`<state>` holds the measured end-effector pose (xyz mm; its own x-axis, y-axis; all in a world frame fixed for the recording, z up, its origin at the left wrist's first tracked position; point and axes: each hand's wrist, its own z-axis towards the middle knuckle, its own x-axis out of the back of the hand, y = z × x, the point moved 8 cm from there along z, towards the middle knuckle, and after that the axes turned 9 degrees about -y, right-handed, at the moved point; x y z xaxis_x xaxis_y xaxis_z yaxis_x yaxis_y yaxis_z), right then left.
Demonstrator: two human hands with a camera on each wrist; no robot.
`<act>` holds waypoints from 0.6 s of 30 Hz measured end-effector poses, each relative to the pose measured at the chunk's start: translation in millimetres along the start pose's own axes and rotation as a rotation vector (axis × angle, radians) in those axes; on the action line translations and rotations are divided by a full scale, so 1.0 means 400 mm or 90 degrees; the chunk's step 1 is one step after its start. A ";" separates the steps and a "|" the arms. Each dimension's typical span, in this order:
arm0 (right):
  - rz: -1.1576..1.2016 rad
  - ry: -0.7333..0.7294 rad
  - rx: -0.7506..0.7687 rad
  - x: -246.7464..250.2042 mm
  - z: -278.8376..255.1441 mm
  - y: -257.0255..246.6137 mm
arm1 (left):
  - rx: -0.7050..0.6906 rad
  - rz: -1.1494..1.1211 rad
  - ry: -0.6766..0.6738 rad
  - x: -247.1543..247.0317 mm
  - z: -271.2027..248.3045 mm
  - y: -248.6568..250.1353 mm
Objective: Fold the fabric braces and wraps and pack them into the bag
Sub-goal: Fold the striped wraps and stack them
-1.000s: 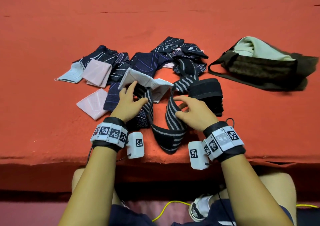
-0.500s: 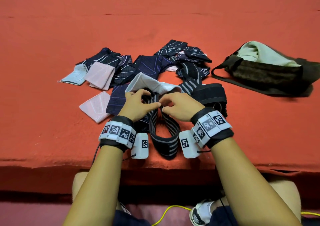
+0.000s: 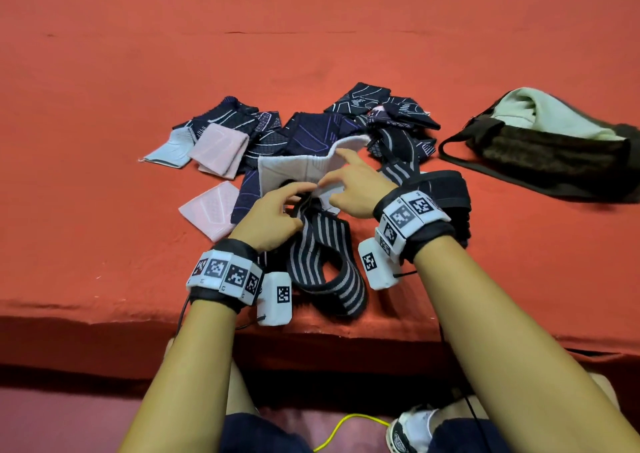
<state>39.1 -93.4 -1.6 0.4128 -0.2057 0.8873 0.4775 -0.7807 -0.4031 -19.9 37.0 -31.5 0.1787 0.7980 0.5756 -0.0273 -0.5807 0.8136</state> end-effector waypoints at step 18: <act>-0.001 -0.065 0.088 -0.045 0.041 -0.079 | 0.014 -0.143 0.039 0.021 -0.001 -0.056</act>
<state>29.2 -55.4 -8.6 0.4850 -0.1385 0.8635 0.5777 -0.6905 -0.4352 -18.0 57.0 -44.9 0.1175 0.9154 0.3849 0.0277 -0.3905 0.9202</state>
